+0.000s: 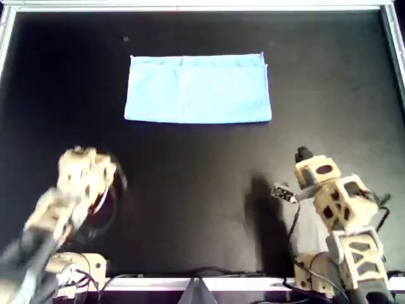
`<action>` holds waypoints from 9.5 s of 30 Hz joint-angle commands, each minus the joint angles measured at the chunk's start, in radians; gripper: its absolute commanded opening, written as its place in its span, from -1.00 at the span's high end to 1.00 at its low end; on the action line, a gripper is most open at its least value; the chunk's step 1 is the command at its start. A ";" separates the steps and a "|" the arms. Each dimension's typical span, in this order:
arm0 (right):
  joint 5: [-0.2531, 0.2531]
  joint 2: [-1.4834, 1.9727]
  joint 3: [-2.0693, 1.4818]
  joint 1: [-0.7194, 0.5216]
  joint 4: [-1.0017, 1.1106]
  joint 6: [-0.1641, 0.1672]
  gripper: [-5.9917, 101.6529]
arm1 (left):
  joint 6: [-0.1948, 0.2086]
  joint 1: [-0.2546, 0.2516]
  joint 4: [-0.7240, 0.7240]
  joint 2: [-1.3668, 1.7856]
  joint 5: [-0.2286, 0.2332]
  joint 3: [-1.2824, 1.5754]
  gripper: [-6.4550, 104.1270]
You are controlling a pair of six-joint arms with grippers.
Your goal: Fold a cloth
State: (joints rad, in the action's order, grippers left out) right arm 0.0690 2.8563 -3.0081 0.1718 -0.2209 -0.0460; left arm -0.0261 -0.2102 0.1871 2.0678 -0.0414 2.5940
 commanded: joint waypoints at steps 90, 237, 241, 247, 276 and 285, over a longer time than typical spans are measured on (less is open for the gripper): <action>-0.003 -1.813 1.637 0.072 -0.245 0.003 -0.38 | 0.002 -0.012 -0.054 -0.936 0.014 -0.951 -0.85; -0.005 -1.012 0.693 0.057 -0.229 0.005 -0.46 | -0.015 -0.078 -0.035 0.095 0.023 -0.048 0.03; -0.005 -0.819 0.614 0.057 -0.230 0.005 -0.45 | -0.015 -0.078 -0.035 0.310 0.023 0.051 0.03; -0.006 -0.560 0.462 0.055 -0.232 0.005 -0.46 | -0.015 -0.078 -0.035 0.681 0.023 0.242 0.03; -0.272 -0.110 0.150 -0.038 -0.229 0.112 -0.46 | 0.000 0.026 0.123 1.019 0.011 0.434 0.03; -0.233 -0.138 0.123 0.133 -0.230 0.112 -0.67 | 0.000 0.026 0.124 1.019 0.003 0.434 0.03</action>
State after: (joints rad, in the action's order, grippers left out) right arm -0.1948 2.7197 -2.9023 0.2255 -0.4633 0.0721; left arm -0.0307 -0.1963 0.3114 3.0695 -0.0337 3.0342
